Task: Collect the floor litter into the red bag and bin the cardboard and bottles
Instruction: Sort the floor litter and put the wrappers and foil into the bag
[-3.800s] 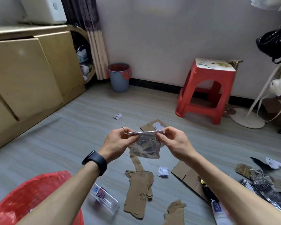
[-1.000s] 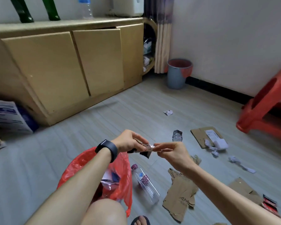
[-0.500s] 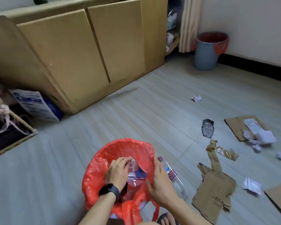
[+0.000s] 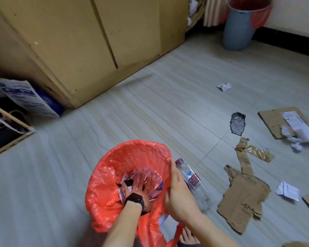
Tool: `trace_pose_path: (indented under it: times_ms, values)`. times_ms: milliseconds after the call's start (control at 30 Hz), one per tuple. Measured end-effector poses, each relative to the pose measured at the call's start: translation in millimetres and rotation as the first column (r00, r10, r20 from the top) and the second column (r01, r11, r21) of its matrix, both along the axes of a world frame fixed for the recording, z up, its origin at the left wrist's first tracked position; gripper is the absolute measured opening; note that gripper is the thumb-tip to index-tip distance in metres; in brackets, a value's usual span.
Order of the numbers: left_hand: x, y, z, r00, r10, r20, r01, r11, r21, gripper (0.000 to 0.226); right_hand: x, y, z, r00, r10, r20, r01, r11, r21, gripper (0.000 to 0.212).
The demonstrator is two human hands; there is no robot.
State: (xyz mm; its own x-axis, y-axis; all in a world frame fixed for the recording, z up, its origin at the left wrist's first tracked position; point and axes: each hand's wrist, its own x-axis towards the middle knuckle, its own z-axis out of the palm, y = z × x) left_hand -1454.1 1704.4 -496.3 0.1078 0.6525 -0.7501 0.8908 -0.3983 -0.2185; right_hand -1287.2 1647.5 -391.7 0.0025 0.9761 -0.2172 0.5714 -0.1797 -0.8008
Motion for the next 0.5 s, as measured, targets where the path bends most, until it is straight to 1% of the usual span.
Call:
trace_pose_path:
  times_ms: [67,167,267,300,400,433,500]
  values:
    - [-3.0,4.3,7.3,0.998,0.033,0.047,-0.033,0.999,0.006,0.083,-2.3,3.8,0.9,0.999,0.013,0.050,-0.013,1.000,-0.013,0.085]
    - [-3.1,6.6,27.8,0.967,0.154,0.202,-0.170,0.983,0.065,0.085,2.2,5.7,0.4,0.992,0.066,0.103,-0.061,0.997,-0.050,0.086]
    - [-1.2,11.8,63.8,0.931,0.173,0.321,-0.210,0.974,0.083,0.084,13.5,8.5,7.8,0.979,0.164,0.125,-0.150,0.982,-0.113,0.090]
    - [0.1,14.4,78.5,0.921,0.166,0.353,-0.212,0.973,0.094,0.079,18.6,9.4,12.3,0.970,0.192,0.147,-0.172,0.976,-0.135,0.089]
    - [4.6,21.8,125.2,0.877,0.125,0.464,-0.221,0.962,0.160,0.051,37.1,7.5,37.4,0.943,0.219,0.251,-0.190,0.972,-0.136,0.079]
    - [8.3,24.6,140.5,0.861,0.101,0.499,-0.217,0.959,0.180,0.048,44.9,5.6,47.6,0.937,0.213,0.278,-0.184,0.975,-0.128,0.076]
    - [22.6,27.2,172.0,0.837,0.009,0.548,-0.166,0.957,0.238,0.048,67.2,-3.3,70.3,0.926,0.189,0.328,-0.163,0.981,-0.106,0.071]
